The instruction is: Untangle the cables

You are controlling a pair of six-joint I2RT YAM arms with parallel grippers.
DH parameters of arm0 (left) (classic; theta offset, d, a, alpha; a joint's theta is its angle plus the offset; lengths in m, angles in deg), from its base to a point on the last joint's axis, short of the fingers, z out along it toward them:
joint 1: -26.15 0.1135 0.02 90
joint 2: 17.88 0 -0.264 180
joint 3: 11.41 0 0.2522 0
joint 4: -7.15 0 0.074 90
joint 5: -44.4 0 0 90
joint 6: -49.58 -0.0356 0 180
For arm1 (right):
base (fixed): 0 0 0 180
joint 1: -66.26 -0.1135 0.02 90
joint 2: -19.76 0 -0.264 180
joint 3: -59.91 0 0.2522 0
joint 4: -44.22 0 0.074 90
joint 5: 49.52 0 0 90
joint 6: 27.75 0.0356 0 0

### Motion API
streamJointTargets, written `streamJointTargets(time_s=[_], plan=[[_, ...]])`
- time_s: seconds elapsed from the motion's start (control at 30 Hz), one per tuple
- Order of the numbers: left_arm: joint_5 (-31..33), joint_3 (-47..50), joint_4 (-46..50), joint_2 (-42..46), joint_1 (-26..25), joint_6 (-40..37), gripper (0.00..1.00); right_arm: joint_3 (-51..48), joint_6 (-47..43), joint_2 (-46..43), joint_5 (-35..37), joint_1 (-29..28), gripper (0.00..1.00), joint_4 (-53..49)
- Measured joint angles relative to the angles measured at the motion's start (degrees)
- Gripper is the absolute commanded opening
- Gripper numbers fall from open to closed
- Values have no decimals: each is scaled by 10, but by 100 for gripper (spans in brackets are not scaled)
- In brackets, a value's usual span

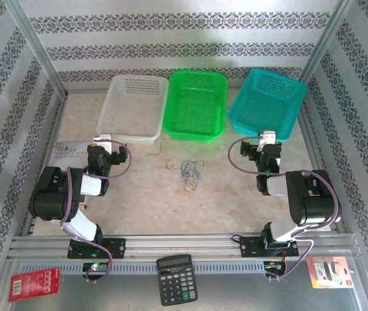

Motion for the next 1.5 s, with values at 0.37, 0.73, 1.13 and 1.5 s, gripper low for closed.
streamJointTargets(time_s=[0.37,0.73,1.13,1.5], plan=[[0,0,0,0,0,0,100,0,0,0,0,0,98,0],[13,0,0,0,0,0,100,0,0,0,0,0,98,0],[24,2,-2,1,0,2,100,-2,4,-4,5,0,98,0],[84,30,18,96,0,22,100,-52,40,-201,59,0,98,-54]])
